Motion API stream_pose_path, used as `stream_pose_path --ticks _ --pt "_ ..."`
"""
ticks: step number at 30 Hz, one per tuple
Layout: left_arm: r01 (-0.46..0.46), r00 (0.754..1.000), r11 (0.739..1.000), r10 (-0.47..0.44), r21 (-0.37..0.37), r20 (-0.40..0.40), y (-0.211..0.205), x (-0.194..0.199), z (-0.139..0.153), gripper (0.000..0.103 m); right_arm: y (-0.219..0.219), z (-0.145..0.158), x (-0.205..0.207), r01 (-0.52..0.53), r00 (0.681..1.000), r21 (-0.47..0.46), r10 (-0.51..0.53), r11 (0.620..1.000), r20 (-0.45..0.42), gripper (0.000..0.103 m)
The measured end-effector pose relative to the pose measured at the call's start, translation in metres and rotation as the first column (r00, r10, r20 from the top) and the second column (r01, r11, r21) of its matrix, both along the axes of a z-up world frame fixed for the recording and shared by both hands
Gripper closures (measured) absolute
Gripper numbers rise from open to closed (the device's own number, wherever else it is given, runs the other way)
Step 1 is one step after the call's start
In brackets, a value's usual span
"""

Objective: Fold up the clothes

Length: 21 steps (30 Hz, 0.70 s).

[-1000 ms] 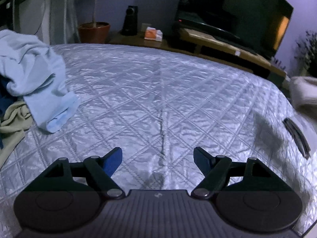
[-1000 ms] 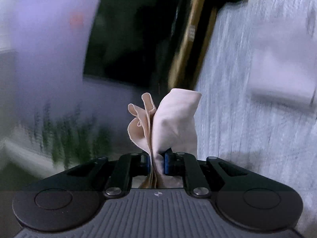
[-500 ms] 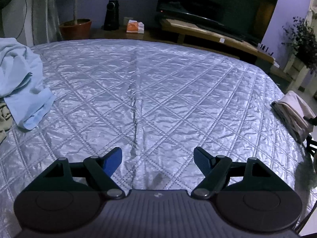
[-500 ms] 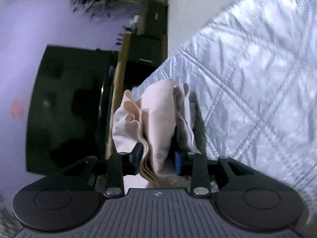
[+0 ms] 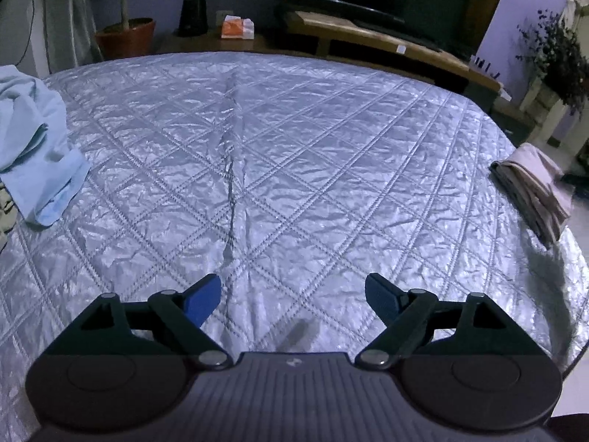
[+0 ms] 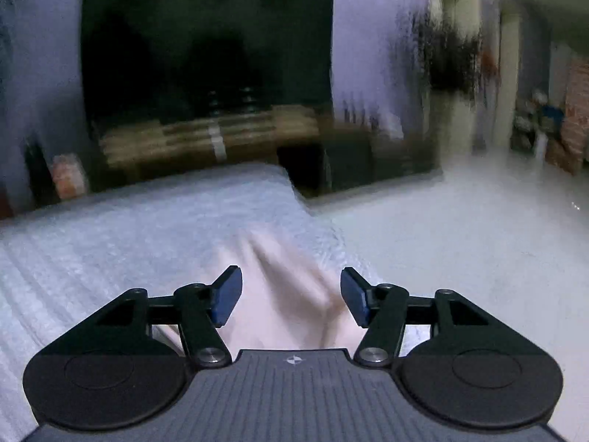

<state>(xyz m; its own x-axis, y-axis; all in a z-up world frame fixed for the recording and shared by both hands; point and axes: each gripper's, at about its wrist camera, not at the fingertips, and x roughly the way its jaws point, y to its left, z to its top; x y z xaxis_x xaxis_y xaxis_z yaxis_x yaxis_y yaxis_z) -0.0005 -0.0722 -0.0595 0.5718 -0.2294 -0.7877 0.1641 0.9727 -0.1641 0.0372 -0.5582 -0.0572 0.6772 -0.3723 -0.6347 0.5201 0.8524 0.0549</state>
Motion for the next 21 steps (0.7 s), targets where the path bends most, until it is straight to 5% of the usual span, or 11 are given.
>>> stream_pose_path --ticks 2,5,7,11,16,21 --pt "0.002 1.0 1.0 -0.002 0.0 -0.016 0.0 -0.004 0.004 0.017 -0.019 -0.007 0.007 0.06 0.995 0.128 -0.049 0.99 -0.087 0.042" --pt "0.018 0.999 0.999 -0.017 0.044 -0.03 -0.006 -0.01 0.009 0.015 -0.016 0.018 -0.027 0.064 0.998 0.136 -0.067 0.989 0.018 0.046" --pt "0.038 0.999 0.997 -0.035 0.072 -0.04 -0.013 -0.017 0.017 0.015 -0.006 0.031 -0.051 0.022 0.999 0.114 -0.025 0.993 0.023 0.031" --pt "0.064 0.997 0.997 -0.062 0.044 -0.034 -0.027 -0.047 0.04 0.005 0.035 0.053 -0.107 0.005 0.999 0.108 -0.009 0.994 0.034 0.023" --pt "0.089 0.994 0.996 -0.087 0.026 -0.07 -0.052 -0.102 0.059 0.001 0.099 0.063 -0.2 0.146 0.989 0.16 -0.146 0.976 -0.012 0.019" --pt "0.139 0.987 0.99 -0.136 0.037 -0.08 -0.078 -0.16 0.075 0.001 0.152 0.065 -0.264 0.09 0.995 0.211 -0.079 0.973 -0.059 0.019"
